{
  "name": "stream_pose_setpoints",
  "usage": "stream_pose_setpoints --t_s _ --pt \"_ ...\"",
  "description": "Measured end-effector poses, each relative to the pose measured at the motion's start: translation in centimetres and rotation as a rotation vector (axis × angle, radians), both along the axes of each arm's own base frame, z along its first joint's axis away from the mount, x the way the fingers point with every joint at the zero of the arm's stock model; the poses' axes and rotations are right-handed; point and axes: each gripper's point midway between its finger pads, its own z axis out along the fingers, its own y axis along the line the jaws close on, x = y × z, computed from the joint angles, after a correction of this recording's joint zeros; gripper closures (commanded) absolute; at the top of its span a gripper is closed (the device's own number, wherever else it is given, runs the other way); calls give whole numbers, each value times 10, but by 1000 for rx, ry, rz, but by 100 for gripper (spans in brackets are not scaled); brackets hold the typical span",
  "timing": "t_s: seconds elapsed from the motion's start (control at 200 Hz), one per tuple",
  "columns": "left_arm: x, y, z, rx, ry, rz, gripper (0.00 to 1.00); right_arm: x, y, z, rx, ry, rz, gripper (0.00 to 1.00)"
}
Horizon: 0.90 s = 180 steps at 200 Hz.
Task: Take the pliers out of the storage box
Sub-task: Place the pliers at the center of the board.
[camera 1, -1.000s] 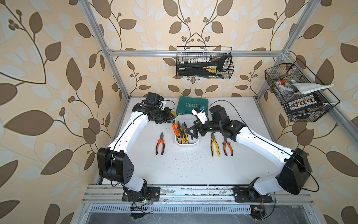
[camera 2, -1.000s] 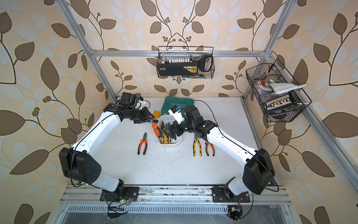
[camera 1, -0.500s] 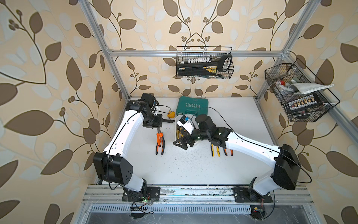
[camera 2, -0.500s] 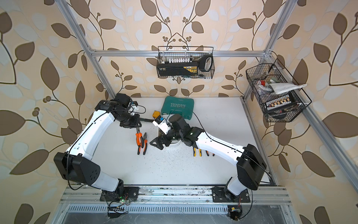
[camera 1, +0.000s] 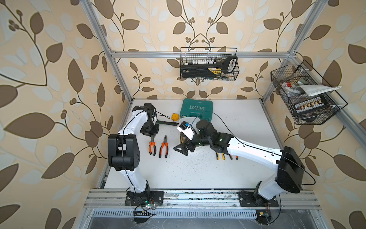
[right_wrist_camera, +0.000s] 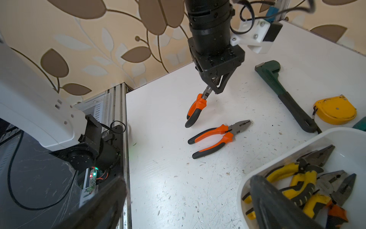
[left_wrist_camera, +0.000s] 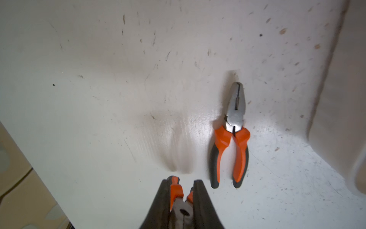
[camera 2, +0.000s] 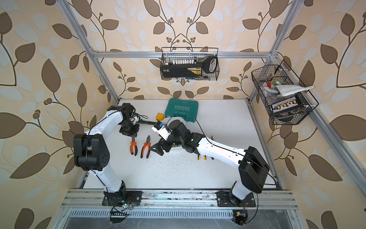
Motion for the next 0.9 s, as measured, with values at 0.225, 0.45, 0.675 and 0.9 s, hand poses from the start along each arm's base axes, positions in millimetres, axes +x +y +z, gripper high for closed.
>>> stream_pose_setpoints --t_s 0.225,0.45,0.675,0.9 --pt "14 3 -37 28 73 7 100 0 2 -7 -13 9 1 0" --pt "23 2 -64 30 101 58 100 0 2 -8 -15 10 1 0" --pt "26 2 -77 34 117 110 67 1 2 -10 -20 11 -3 0" --pt "26 -3 -77 34 114 134 55 2 2 -11 -21 8 -8 1"
